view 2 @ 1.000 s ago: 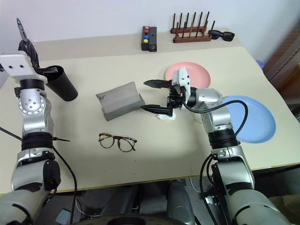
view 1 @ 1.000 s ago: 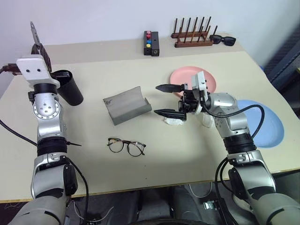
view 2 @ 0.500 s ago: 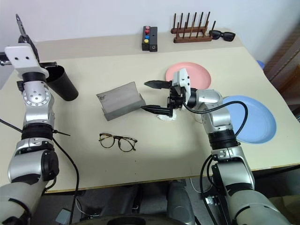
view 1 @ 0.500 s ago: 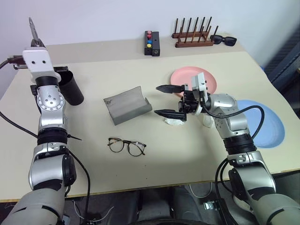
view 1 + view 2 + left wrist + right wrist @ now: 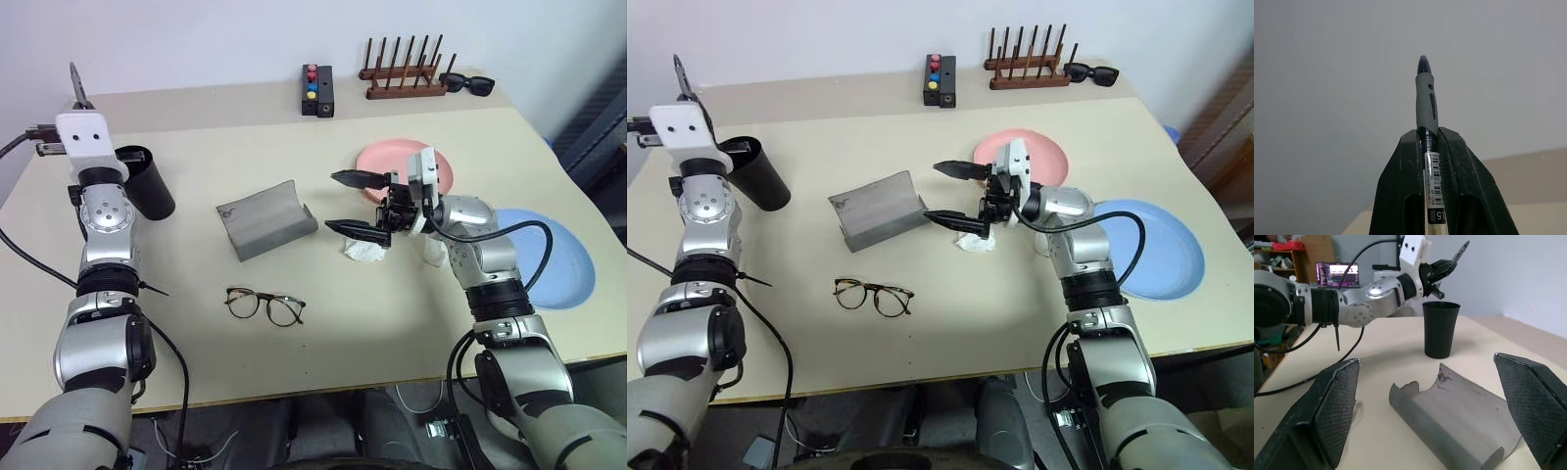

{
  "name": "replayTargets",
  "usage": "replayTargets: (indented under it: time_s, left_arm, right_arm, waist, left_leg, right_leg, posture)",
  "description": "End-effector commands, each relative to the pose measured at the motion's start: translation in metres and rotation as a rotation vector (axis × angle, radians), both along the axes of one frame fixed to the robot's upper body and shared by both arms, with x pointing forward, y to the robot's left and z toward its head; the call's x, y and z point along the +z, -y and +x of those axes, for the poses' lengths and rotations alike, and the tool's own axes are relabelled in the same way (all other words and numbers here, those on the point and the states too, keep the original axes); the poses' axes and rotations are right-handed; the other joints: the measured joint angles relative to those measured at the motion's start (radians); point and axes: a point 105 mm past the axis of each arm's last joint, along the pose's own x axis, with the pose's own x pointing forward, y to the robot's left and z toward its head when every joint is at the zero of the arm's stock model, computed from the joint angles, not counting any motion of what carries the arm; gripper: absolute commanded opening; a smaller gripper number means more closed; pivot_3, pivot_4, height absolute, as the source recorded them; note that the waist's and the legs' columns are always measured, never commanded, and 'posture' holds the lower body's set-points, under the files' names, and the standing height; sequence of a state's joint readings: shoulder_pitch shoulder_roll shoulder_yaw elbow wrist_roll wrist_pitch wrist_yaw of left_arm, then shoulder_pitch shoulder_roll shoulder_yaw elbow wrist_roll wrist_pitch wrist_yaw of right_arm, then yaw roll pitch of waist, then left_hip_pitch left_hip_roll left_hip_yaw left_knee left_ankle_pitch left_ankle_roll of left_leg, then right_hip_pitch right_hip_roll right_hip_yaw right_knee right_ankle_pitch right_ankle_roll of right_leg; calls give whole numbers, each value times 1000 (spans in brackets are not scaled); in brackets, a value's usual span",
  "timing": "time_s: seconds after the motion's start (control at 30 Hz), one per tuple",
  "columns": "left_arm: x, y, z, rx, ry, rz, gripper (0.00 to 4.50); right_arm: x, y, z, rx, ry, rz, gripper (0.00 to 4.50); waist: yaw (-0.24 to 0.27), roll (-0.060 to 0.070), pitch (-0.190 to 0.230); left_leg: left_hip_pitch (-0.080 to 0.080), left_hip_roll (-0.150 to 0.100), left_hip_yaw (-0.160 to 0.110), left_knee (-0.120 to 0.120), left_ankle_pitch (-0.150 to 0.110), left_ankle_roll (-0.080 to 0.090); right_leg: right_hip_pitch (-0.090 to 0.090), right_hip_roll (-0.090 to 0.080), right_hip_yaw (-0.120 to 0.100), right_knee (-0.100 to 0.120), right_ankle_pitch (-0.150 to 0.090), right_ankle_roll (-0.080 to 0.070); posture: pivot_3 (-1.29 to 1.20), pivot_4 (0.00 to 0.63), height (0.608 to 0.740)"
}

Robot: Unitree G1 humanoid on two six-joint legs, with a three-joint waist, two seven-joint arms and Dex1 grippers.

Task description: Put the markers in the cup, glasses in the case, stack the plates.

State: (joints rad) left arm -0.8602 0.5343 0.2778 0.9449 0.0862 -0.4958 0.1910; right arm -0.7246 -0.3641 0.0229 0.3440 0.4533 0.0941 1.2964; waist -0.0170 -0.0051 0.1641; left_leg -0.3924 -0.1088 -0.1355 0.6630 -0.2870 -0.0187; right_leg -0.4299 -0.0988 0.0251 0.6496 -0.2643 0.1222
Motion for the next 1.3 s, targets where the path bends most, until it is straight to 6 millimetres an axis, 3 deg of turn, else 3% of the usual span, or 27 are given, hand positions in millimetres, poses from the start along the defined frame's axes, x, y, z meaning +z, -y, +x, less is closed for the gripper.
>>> replayTargets:
  time_s: [0.03,1.17,1.3]
  left_arm:
    - [15,0,-3,-9,51,19,95]
    - [11,11,2,-39,35,38,95]
    - [12,12,2,-42,37,37,1758]
  right_arm:
    - [18,-1,2,-9,63,47,4500]
    - [16,1,7,-56,82,52,4500]
    - [16,1,6,-57,82,52,4500]
  waist:
    - [0,0,0]
    - [-2,0,0]
    - [-2,0,0]
  left_leg:
    - [0,0,0,0,0,0]
    - [0,0,0,0,0,0]
    - [0,0,0,0,0,0]
  right_leg:
    - [0,0,0,0,0,0]
    - [0,0,0,0,0,0]
    - [0,0,0,0,0,0]
  posture:
    - [0,150,740]
    - [0,150,740]
    - [0,150,740]
